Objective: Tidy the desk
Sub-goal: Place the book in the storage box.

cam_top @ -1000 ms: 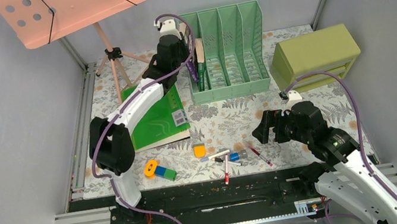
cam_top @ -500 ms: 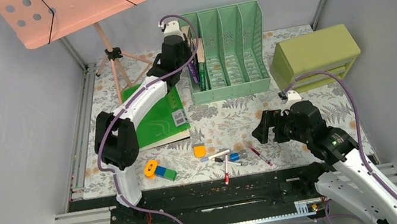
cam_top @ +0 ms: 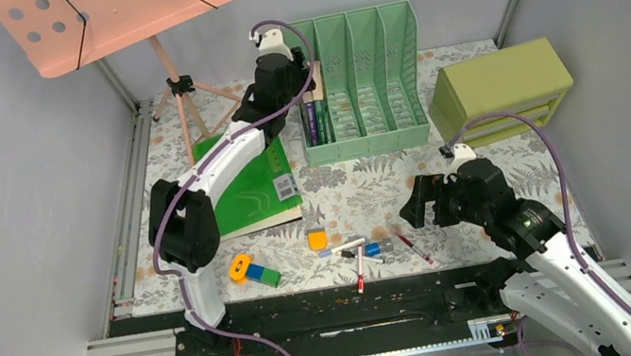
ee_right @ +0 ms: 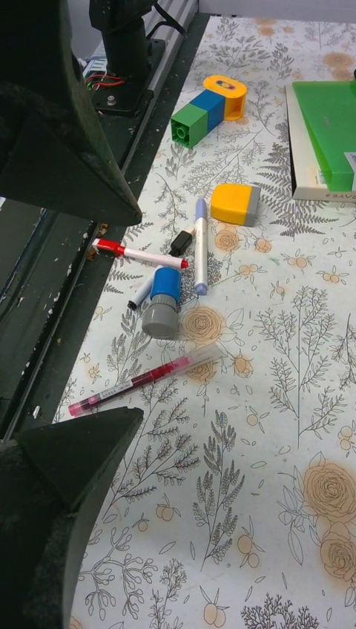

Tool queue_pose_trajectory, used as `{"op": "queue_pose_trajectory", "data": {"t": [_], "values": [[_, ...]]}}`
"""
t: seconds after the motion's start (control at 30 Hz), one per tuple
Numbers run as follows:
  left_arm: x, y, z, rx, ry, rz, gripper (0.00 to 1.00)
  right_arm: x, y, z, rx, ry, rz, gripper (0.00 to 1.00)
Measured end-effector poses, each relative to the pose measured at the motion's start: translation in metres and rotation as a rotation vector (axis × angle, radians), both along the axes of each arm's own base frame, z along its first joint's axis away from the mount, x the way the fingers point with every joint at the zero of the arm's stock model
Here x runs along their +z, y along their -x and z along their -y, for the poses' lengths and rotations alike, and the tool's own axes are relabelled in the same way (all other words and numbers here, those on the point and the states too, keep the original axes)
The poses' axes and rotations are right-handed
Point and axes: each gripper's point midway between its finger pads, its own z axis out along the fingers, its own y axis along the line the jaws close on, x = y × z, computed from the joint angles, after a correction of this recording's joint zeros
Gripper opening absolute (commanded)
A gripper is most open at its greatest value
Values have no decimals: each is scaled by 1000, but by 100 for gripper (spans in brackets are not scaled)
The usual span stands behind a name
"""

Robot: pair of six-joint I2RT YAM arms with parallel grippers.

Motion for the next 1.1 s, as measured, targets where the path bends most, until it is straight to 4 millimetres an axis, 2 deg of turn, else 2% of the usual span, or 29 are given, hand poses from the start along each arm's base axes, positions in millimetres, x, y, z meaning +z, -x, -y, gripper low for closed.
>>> {"op": "queue_pose_trajectory", "data": {"t": [0.23, 0.4, 0.6, 0.73, 0.9, 1.1], "values": [[16, 7, 0, -17, 31, 22, 59, -4, -1, 0, 6, 15, -14, 100], [38, 17, -6, -34, 69, 50, 61, -7, -1, -1, 7, 21, -25, 99], [65, 41, -27, -45, 103, 88, 62, -7, -4, -2, 7, 21, -26, 99], [70, 62, -44, -41, 105, 102, 62, -7, -6, -3, 8, 19, -24, 100], [56, 90, -69, -33, 68, 77, 65, -7, -8, -5, 8, 14, -19, 99], [12, 129, -98, -28, -14, -18, 69, -10, -11, -9, 7, 1, -25, 100]]}}
